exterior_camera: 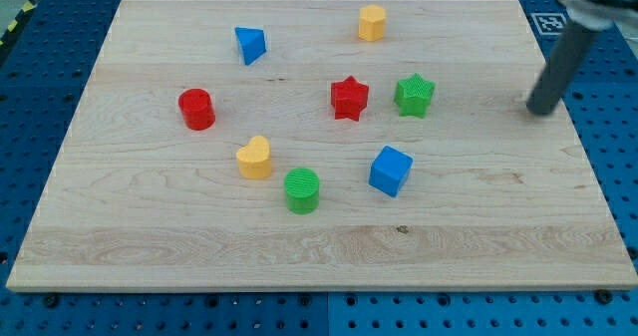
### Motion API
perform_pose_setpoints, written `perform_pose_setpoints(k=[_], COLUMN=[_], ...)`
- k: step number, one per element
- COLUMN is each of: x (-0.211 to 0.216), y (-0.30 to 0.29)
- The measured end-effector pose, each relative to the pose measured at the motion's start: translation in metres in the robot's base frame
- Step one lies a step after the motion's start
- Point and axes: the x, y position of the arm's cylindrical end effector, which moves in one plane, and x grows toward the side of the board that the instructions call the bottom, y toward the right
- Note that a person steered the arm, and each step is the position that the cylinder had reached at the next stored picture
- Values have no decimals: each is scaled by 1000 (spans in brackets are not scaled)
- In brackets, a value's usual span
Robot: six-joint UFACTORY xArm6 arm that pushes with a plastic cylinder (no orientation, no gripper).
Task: Touch the bottom of the blue cube
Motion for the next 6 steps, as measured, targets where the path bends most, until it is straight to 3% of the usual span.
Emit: perform_pose_setpoints(k=[1, 2, 3, 4, 6], x=[87, 111, 110, 96, 91], y=[-61, -120, -132, -179, -190])
